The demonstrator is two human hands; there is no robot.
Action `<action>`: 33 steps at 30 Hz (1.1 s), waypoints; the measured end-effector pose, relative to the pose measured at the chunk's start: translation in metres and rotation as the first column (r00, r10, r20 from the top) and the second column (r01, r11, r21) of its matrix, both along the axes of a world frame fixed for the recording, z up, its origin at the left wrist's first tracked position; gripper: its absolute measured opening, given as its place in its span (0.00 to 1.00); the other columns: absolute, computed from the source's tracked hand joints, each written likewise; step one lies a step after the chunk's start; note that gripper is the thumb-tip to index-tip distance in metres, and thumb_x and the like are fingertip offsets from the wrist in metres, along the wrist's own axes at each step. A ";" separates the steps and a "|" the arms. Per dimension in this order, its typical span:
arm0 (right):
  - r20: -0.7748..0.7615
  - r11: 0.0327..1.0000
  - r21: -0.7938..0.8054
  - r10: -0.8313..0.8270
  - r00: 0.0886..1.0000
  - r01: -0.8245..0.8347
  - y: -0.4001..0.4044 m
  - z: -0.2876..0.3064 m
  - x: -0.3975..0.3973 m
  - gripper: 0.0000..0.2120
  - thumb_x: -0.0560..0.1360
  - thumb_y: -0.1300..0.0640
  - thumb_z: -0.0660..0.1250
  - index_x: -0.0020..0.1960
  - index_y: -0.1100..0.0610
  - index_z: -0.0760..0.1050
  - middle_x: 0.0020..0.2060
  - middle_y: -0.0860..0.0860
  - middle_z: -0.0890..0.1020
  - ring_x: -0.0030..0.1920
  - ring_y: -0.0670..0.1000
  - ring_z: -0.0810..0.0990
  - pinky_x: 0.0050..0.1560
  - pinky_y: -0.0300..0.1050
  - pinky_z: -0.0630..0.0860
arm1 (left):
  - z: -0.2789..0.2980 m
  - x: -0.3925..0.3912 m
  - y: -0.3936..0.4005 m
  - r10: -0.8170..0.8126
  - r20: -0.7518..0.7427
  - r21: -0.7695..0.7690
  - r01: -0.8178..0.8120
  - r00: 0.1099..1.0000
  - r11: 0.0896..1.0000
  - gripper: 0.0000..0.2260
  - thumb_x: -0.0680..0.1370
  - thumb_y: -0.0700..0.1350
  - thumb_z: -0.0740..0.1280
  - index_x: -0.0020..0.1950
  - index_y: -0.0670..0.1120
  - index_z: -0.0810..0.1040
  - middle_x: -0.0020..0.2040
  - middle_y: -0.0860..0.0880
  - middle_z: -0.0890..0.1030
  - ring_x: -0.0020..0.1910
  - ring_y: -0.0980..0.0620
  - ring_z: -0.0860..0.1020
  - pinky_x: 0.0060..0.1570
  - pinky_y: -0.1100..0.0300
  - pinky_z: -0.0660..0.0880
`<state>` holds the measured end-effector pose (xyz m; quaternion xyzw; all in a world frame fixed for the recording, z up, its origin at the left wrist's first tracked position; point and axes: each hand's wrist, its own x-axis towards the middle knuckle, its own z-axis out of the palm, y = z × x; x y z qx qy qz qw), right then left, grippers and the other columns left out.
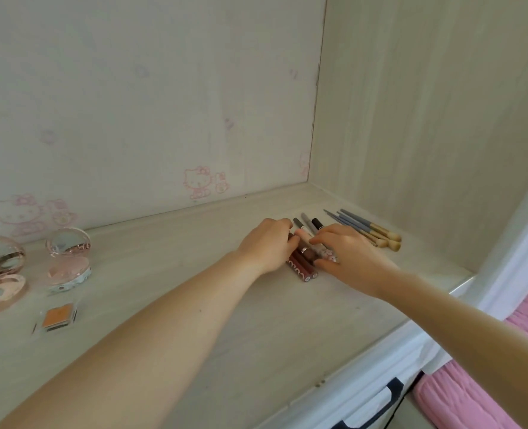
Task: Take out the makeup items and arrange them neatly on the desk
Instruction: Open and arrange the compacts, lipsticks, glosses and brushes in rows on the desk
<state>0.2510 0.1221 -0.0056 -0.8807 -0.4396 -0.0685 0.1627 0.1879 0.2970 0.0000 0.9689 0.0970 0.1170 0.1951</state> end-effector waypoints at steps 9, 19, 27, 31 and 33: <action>0.037 0.990 0.135 -0.039 0.999 0.034 -0.003 -0.007 -0.003 0.18 0.73 0.52 0.71 0.62 0.51 0.77 0.61 0.48 0.77 0.64 0.50 0.70 0.62 0.37 0.64 | 0.000 0.001 -0.007 0.128 0.257 -0.339 -0.034 0.958 0.940 0.15 0.77 0.45 0.66 0.63 0.45 0.76 0.59 0.47 0.80 0.58 0.50 0.77 0.57 0.61 0.71; -0.297 0.791 0.583 -0.006 0.955 0.187 0.016 0.014 -0.041 0.09 0.69 0.55 0.75 0.45 0.43 0.80 0.37 0.39 0.83 0.43 0.34 0.78 0.43 0.30 0.68 | 0.028 -0.022 -0.024 0.472 0.226 -0.965 0.128 0.852 0.229 0.19 0.68 0.38 0.76 0.56 0.43 0.75 0.52 0.43 0.82 0.46 0.45 0.84 0.50 0.52 0.81; -0.346 0.706 0.681 0.075 0.935 0.196 0.040 0.019 -0.081 0.09 0.70 0.54 0.74 0.43 0.42 0.77 0.34 0.40 0.83 0.35 0.41 0.81 0.33 0.31 0.76 | 0.034 -0.080 -0.022 0.370 0.283 -0.953 0.216 0.885 0.213 0.09 0.73 0.37 0.72 0.53 0.38 0.81 0.43 0.43 0.85 0.43 0.46 0.84 0.45 0.57 0.82; -0.352 0.710 0.685 0.123 0.928 0.166 0.051 0.015 -0.101 0.09 0.71 0.54 0.74 0.49 0.45 0.77 0.36 0.44 0.82 0.38 0.42 0.80 0.39 0.32 0.75 | 0.036 -0.110 0.002 0.383 0.301 -0.937 0.197 0.873 0.288 0.09 0.74 0.35 0.71 0.54 0.37 0.81 0.41 0.41 0.83 0.40 0.48 0.82 0.50 0.54 0.81; -0.334 0.723 0.675 0.126 0.934 0.144 0.056 0.014 -0.110 0.12 0.72 0.55 0.73 0.54 0.45 0.76 0.41 0.43 0.82 0.42 0.42 0.80 0.44 0.35 0.76 | 0.034 -0.127 0.015 0.369 0.298 -0.919 0.161 0.880 0.359 0.09 0.74 0.34 0.71 0.54 0.38 0.81 0.40 0.42 0.83 0.40 0.48 0.82 0.49 0.55 0.81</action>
